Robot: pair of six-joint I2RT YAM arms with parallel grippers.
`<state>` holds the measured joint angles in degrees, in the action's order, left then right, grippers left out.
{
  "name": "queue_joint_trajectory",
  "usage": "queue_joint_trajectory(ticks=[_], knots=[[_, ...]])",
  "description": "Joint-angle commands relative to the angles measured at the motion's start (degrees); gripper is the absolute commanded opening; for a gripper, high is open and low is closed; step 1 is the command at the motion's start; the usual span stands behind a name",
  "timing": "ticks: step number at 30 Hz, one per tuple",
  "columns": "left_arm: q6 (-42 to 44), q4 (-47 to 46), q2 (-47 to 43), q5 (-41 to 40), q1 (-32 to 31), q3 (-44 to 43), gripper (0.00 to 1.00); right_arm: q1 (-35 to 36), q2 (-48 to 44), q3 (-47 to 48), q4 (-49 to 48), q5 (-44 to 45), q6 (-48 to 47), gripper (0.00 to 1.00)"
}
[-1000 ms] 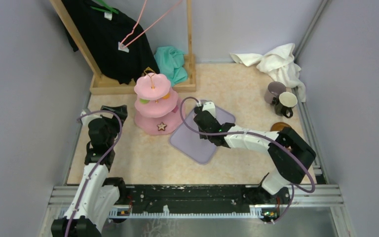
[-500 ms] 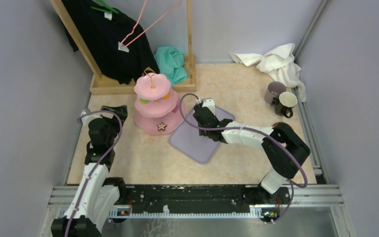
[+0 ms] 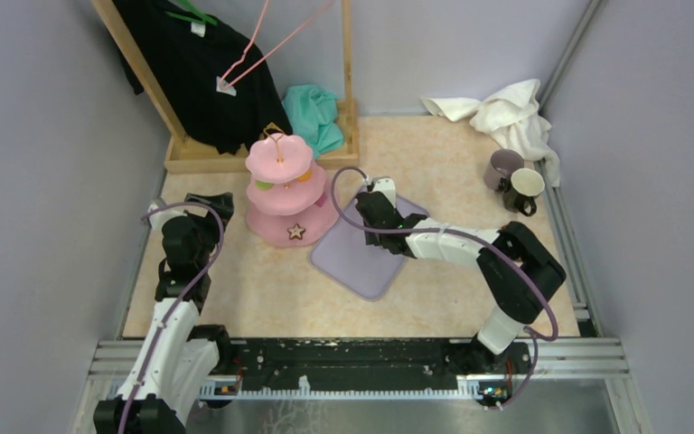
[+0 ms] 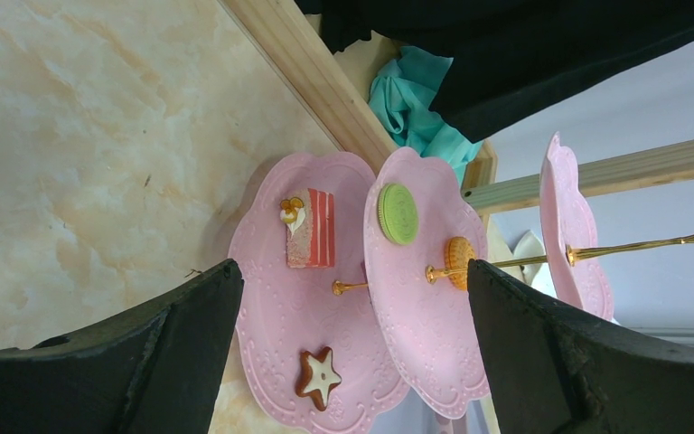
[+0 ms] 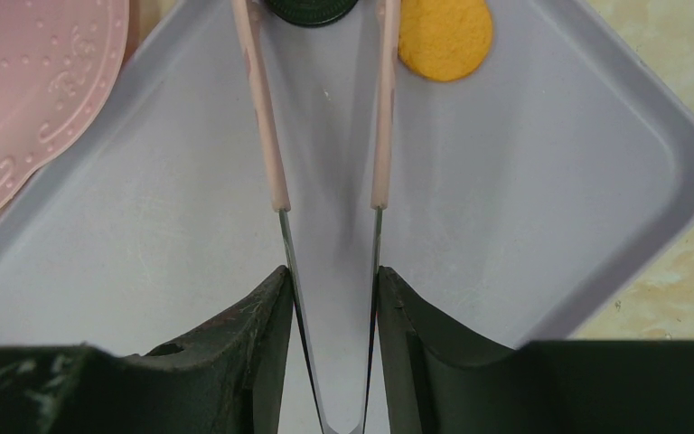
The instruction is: Serve the afternoon tea
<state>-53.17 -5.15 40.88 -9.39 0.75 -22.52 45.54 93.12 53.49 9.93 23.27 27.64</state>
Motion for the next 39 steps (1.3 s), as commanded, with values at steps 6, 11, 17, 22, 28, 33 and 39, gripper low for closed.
queue_joint_trajectory(ticks=[6, 11, 17, 22, 28, 33, 39], knots=[[-0.26, -1.98, 0.34, 0.29, 0.31, 0.05, 0.98, -1.45, 3.79, 4.81, -1.82, -0.80, -0.74, 0.39], [-0.19, -2.02, 0.44, 0.16, 0.34, 0.04, 0.98, -2.08, 4.77, 5.33, -2.06, -1.41, -0.95, 0.39], [-0.27, -1.99, 0.22, 0.08, 0.37, 0.09, 0.98, -2.30, 4.32, 4.35, -2.83, -1.81, -0.93, 0.31], [-0.27, -1.74, -0.08, 0.03, 0.32, 0.14, 0.98, -2.21, 1.07, 2.74, -3.23, -2.15, -1.03, 0.25], [-0.44, -1.58, -0.46, 0.16, 0.39, 0.25, 0.98, -1.14, -4.20, 1.96, -1.39, -2.03, -1.44, 0.23], [-0.52, -1.53, -0.63, 0.16, 0.35, 0.24, 0.98, 0.81, -7.68, 0.72, -0.02, -1.31, -1.62, 0.22], [-0.68, -1.40, -1.02, -0.06, 0.34, 0.50, 0.98, 5.32, -12.43, 0.39, 2.61, 1.31, -1.92, 0.21]])
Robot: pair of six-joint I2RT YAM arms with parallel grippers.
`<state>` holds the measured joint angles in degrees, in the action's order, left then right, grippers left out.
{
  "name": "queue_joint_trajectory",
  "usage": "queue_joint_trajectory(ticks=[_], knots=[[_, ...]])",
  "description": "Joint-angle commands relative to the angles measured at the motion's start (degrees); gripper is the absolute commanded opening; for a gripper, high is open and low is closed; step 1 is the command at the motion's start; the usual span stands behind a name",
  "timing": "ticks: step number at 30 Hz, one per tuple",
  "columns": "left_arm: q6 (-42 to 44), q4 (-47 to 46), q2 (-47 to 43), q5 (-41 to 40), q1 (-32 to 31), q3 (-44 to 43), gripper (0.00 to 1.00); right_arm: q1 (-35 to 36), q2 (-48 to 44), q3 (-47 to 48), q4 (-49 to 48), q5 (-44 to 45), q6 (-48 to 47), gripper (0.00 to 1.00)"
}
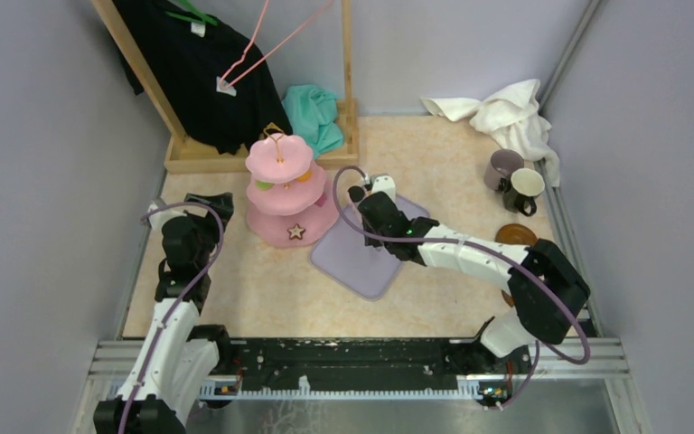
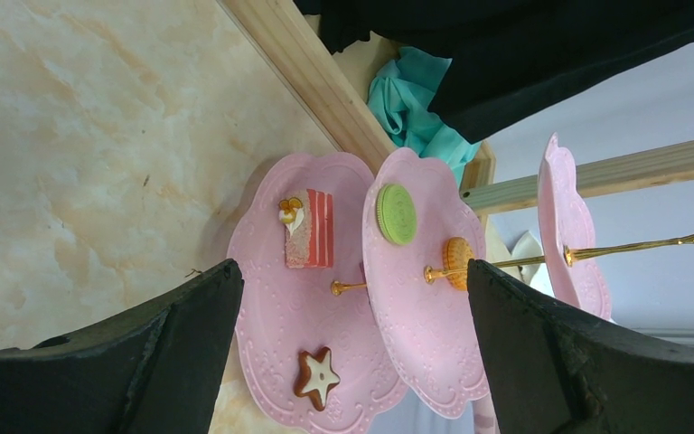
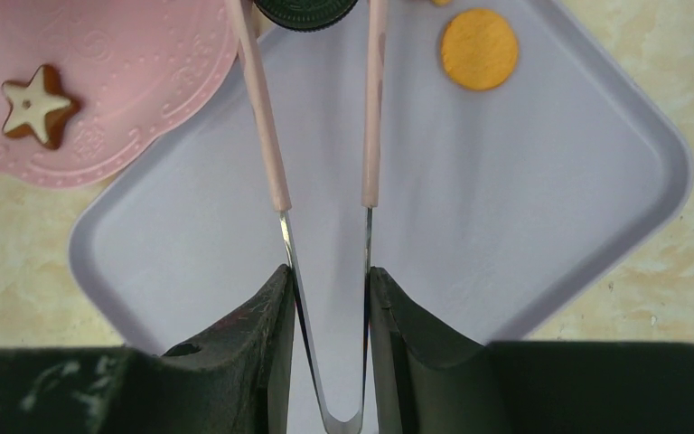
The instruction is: Serve the afternoon tea
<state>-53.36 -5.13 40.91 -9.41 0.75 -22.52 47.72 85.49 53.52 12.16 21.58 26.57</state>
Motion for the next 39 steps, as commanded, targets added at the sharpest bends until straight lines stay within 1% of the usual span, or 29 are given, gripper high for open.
queue_joint_trajectory(ticks=[1, 7, 13, 20, 29, 39], knots=[[-0.47, -1.42, -1.09, -0.08, 0.38, 0.56, 0.98, 4.04, -5.65, 0.65, 1.09, 3.68, -1.04, 0.20], [-0.51, -1.36, -1.36, 0.01, 0.35, 0.56, 0.98, 9.15, -10.58, 3.45, 5.94, 7.64, -1.43, 0.19], [-0.15, -0.67, -1.70, -0.32, 0.34, 0.51, 0.98, 13.76, -11.03, 6.89, 9.36, 9.17, -1.78, 0.18], [-0.08, -0.24, -1.59, -0.39, 0.37, -0.15, 0.98, 15.88, -7.93, 11.95, 11.08, 8.52, -3.01, 0.18], [-0.42, -0.54, -1.49, -0.34, 0.39, 0.09, 0.98, 16.00, -1.40, 18.93, 12.59, 4.67, -4.93, 0.18], [-0.34, -1.10, -0.89, -0.30, 0.36, -0.13, 0.98, 16.00, 6.99, 28.28, 14.54, 2.56, -6.94, 0.19]])
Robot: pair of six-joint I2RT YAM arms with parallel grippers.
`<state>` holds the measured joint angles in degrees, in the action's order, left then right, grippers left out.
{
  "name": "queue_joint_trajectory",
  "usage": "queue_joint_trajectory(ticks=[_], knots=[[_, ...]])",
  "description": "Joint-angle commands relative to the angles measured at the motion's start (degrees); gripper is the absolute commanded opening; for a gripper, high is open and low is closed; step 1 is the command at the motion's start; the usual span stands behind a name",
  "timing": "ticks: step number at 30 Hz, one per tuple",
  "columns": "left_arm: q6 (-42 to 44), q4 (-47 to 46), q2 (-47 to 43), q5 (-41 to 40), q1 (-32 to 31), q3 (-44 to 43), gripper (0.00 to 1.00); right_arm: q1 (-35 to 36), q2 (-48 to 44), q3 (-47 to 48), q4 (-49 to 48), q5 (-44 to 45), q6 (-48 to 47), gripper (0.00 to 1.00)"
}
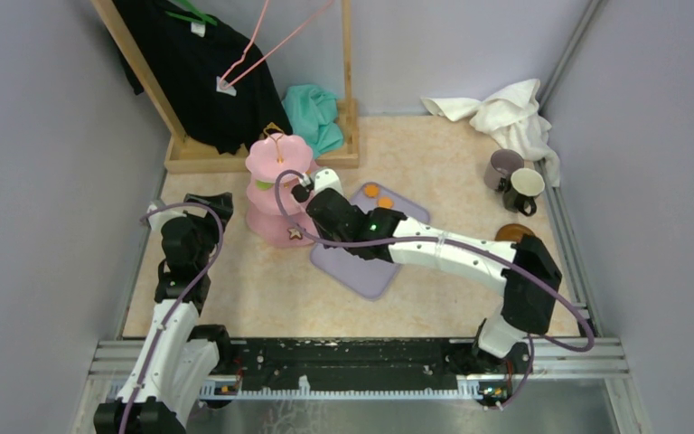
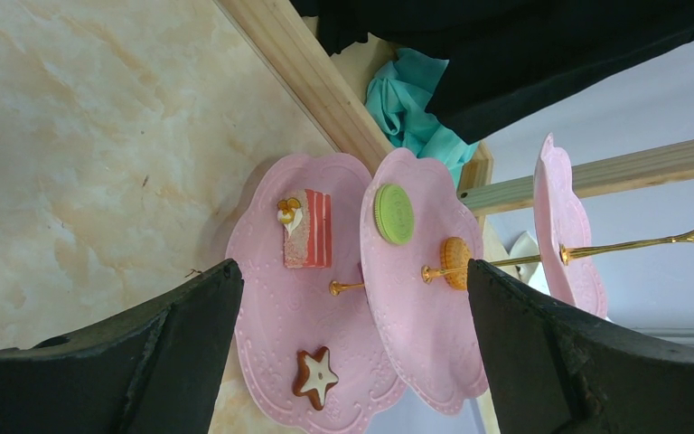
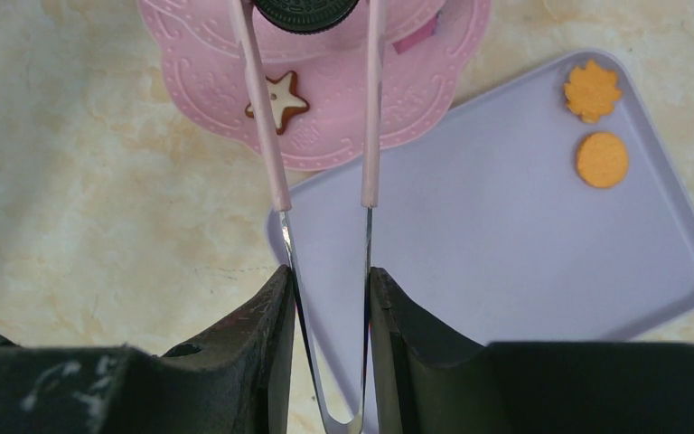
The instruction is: Serve the afternoon tea
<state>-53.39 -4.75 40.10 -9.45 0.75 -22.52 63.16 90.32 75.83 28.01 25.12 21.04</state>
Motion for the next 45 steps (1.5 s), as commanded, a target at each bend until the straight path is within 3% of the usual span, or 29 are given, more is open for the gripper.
queue_joint_trajectory(ticks=[1, 12, 18, 31, 45], knots=[[-0.32, -1.48, -0.04, -0.20, 0.31, -0.19, 0.98, 0.57, 3.11, 7.05, -1.03, -1.14, -1.48, 0.19], [-0.55, -1.62, 0.04, -0.30, 0.35, -0.16, 0.99, -1.28, 12.33, 15.55, 0.64, -3.50, -1.82, 0.20], [-0.50, -2.00, 0.10, -0.30, 0.36, 0.20, 0.99, -2.87, 12.74, 15.77, 0.41, -4.13, -1.66, 0.21], [-0.54, -1.94, 0.16, -0.13, 0.34, 0.22, 0.98, -3.21, 13.24, 16.67, 0.65, -4.99, -1.66, 0.35], [-0.45, -1.93, 0.24, -0.13, 0.39, 0.20, 0.98, -3.21, 12.32, 16.33, 0.34, -5.06, -1.61, 0.37]])
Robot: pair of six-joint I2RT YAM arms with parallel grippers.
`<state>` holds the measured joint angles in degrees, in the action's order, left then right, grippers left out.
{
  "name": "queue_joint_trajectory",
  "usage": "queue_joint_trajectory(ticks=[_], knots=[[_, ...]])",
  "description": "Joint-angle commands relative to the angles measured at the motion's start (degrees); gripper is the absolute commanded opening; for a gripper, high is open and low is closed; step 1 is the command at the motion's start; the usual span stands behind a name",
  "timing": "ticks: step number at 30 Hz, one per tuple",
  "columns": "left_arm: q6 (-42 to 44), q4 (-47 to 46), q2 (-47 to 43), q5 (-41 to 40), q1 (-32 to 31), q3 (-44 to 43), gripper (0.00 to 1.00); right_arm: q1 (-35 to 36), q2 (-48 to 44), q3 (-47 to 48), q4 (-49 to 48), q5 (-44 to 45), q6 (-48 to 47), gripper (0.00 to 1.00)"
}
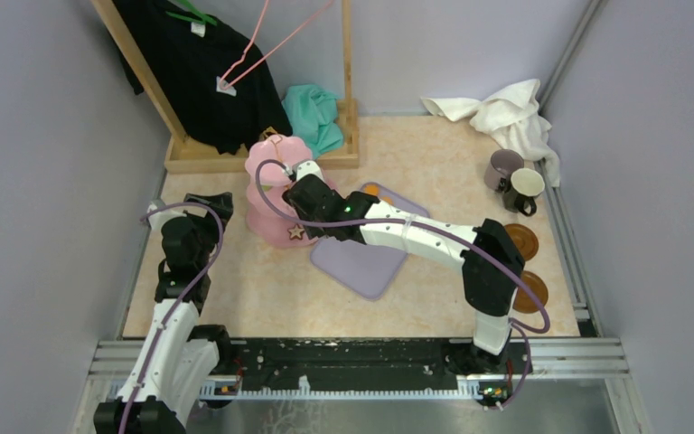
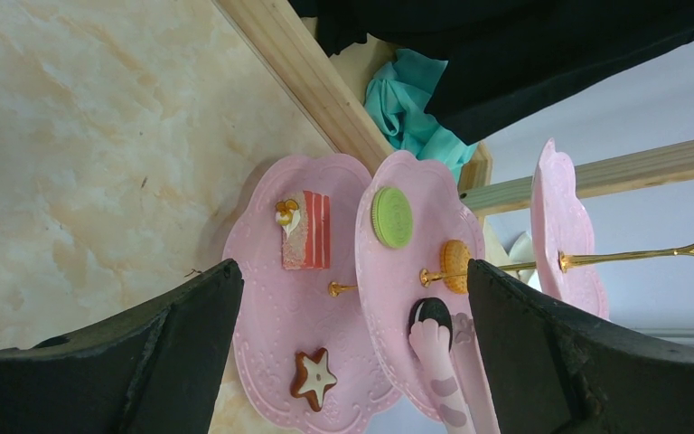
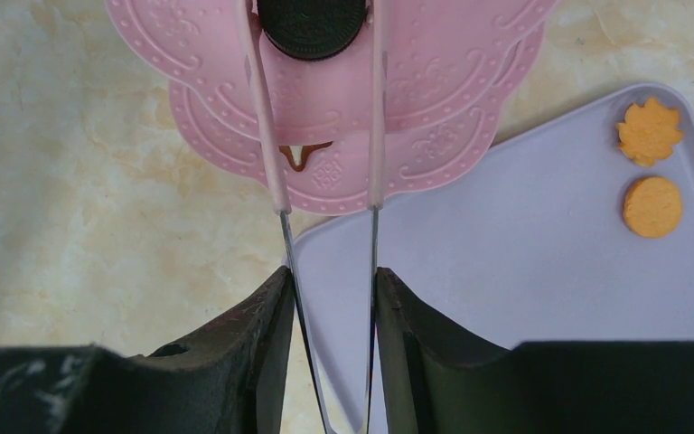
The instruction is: Serve the afternoon tea
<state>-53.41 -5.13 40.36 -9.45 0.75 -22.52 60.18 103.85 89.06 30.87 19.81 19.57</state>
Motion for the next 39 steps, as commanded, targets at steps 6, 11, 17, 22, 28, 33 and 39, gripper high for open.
queue_joint_trajectory(ticks=[6, 11, 17, 22, 28, 33, 39], knots=[[-0.45, -1.63, 0.05, -0.07, 0.34, 0.06, 0.98, -0.17, -2.64, 2.42, -3.41, 0.11, -0.16, 0.37], [-0.34, -1.57, 0.04, -0.04, 0.37, 0.07, 0.98, -0.07, -3.52, 2.31, -3.54, 0.14, -0.17, 0.37], [-0.37, -1.54, 0.14, -0.04, 0.33, -0.06, 0.98, -0.07, -3.82, 2.17, -3.49, 0.07, -0.24, 0.38], [-0.37, -1.49, 0.18, -0.04, 0.38, -0.10, 0.98, -0.06, -4.40, 1.61, -3.74, 0.00, -0.24, 0.38], [-0.37, -1.52, 0.24, -0.01, 0.36, -0.19, 0.98, -0.07, -4.84, 1.30, -4.01, -0.20, -0.32, 0.39], [-0.27, -1.55, 0.36, -0.04, 0.34, -0.26, 0.98, -0.07, -5.34, 1.06, -4.20, -0.08, -0.33, 0.39], [-0.18, -1.62, 0.58, -0.15, 0.37, -0.33, 0.98, -0.06, -6.35, 0.54, -4.57, -0.04, -0.41, 0.39]])
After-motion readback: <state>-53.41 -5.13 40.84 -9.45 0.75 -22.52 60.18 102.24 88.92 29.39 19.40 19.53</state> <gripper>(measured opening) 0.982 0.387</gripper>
